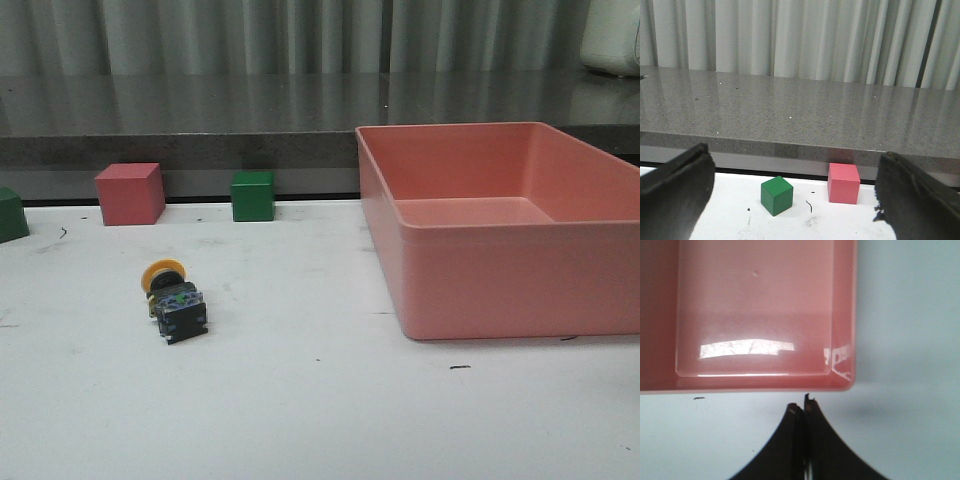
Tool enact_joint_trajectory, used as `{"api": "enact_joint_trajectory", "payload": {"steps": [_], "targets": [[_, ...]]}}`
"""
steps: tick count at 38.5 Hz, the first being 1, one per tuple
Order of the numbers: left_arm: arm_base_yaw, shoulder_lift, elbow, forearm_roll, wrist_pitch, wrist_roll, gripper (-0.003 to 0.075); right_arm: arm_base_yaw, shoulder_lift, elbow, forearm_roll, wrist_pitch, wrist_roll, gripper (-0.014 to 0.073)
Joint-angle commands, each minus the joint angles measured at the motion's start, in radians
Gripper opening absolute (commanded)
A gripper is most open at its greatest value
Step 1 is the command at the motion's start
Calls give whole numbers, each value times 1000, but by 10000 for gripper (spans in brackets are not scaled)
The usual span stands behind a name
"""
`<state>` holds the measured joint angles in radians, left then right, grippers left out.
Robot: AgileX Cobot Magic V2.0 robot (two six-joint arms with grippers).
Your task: Place and stand button with both arms
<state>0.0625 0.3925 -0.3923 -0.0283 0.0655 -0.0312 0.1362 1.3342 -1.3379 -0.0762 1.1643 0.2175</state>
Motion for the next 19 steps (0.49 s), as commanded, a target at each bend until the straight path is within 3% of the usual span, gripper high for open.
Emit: {"api": "enact_joint_trajectory", "payload": {"steps": [1,19], "targets": [[1,14,-34,-1,-84,-10,617,-38,-124,108,-12,-118,12,-63],[1,14,-34,-1,-84,-10,617,-39,-714,749,-126,-728,11,-63]]}}
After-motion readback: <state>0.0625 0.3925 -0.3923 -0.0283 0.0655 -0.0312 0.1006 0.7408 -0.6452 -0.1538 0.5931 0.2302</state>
